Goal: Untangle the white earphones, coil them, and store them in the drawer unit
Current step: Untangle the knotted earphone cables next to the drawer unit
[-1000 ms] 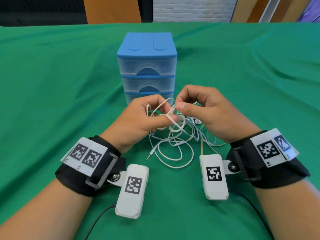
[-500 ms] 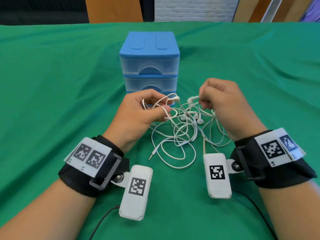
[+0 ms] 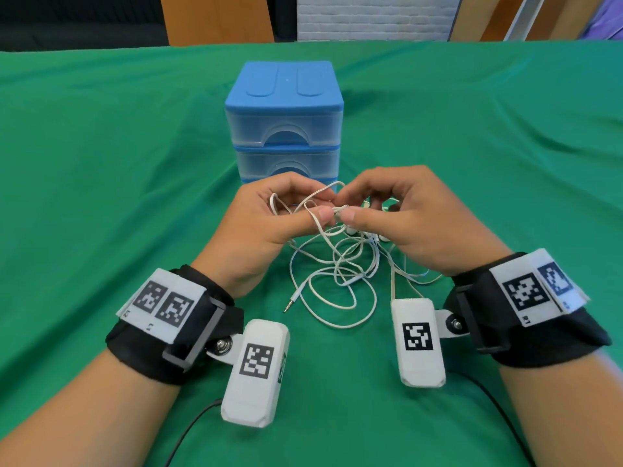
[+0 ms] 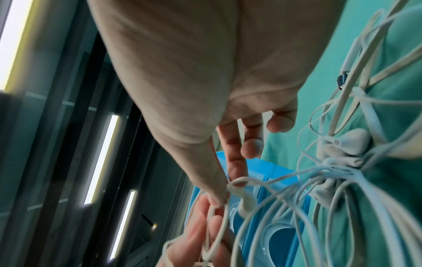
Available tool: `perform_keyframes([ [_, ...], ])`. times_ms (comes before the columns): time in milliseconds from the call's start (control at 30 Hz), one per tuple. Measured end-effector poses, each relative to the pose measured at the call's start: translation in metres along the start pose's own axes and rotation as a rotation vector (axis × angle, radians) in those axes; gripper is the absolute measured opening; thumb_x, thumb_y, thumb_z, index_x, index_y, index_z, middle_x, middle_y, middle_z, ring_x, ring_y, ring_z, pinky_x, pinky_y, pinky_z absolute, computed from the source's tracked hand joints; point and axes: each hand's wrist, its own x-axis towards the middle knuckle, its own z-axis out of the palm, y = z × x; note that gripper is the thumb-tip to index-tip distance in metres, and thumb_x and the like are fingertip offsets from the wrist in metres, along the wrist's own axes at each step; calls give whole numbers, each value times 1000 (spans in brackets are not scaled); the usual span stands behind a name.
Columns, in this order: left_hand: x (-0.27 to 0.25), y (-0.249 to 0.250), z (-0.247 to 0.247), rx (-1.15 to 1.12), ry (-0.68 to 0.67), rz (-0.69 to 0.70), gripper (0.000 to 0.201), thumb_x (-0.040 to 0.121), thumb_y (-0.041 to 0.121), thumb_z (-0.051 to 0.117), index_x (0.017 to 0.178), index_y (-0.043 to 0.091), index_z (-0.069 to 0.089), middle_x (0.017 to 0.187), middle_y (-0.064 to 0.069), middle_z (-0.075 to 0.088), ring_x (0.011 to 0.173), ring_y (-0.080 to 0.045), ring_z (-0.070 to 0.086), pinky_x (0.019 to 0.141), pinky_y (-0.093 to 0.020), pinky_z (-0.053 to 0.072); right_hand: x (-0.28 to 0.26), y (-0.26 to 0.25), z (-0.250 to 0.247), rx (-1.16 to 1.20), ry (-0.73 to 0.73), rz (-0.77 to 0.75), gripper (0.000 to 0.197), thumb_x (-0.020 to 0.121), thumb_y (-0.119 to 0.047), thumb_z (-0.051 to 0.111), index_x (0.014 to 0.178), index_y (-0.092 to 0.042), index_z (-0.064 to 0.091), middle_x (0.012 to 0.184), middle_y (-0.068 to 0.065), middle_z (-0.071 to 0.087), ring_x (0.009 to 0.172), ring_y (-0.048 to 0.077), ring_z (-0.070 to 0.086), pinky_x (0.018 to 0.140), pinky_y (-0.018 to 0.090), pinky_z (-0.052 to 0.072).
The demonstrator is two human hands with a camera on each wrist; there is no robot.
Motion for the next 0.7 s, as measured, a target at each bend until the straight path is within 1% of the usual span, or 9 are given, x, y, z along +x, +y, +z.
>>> perform_keyframes([
  [67, -1, 1, 1, -46, 0, -26, 18, 83, 1, 70, 101, -1, 68, 86, -10, 72, 76, -18, 71, 73, -23, 55, 1, 2, -1, 6, 33, 3, 3, 85, -15, 77, 85, -16, 74, 71, -12, 65, 63, 7, 46, 59, 12, 36],
  [133, 0, 2, 1, -69, 23, -37, 11, 88, 1, 66, 99, 1, 68, 87, -7, 72, 75, -15, 70, 69, -22, 55, 1, 4, -3, -11, 66, -5, 4, 85, -13, 76, 82, -14, 73, 69, -14, 63, 63, 4, 48, 60, 10, 36],
  [267, 0, 2, 0, -65, 48, -47, 8, 91, -2, 64, 97, 1, 68, 85, -9, 71, 72, -15, 69, 67, -21, 55, 2, 3, -3, 6, 101, -17, 3, 87, -10, 74, 84, -10, 72, 80, -5, 71, 75, 4, 63, 69, 10, 42],
  [300, 0, 2, 0, -66, 39, -53, 9, 90, -2, 64, 97, 1, 68, 84, -10, 71, 73, -16, 69, 68, -21, 55, 3, 4, -3, 12, 109, -18, 3, 87, -12, 74, 85, -11, 72, 83, -3, 73, 79, 7, 67, 72, 14, 46],
  [367, -1, 3, 0, -74, 12, -61, 11, 86, 1, 68, 97, 2, 69, 84, -9, 72, 76, -18, 69, 70, -21, 56, 4, 6, -4, 26, 127, -18, 4, 87, -15, 74, 87, -12, 72, 87, 0, 75, 84, 15, 71, 77, 30, 54],
  [433, -2, 5, 1, -86, -8, -66, 15, 81, 8, 70, 95, 4, 69, 84, -8, 73, 76, -18, 69, 70, -22, 56, 4, 7, -4, 34, 123, -22, 7, 86, -18, 74, 89, -11, 72, 88, 2, 76, 86, 21, 72, 82, 45, 58],
  [500, -2, 4, 1, -77, -12, -68, 16, 78, 12, 71, 93, 7, 69, 84, -9, 73, 75, -18, 69, 71, -23, 56, 4, 6, -3, 46, 97, -25, 7, 86, -15, 73, 89, -9, 72, 87, 5, 75, 83, 25, 72, 82, 48, 58],
  [600, -1, 3, 1, -43, 11, -60, 15, 75, 11, 75, 88, 8, 68, 80, -9, 72, 70, -19, 66, 69, -24, 56, 3, 3, -1, 45, 76, -21, 5, 88, -13, 74, 86, -10, 71, 80, 7, 73, 74, 27, 68, 67, 36, 55],
  [700, 0, 1, -2, 1, 53, -41, 11, 79, 5, 75, 87, 8, 68, 79, -8, 72, 68, -19, 65, 68, -24, 55, 3, 2, -1, 19, 92, -26, 6, 86, -15, 76, 84, -13, 71, 76, 6, 70, 68, 14, 60, 62, 17, 43],
])
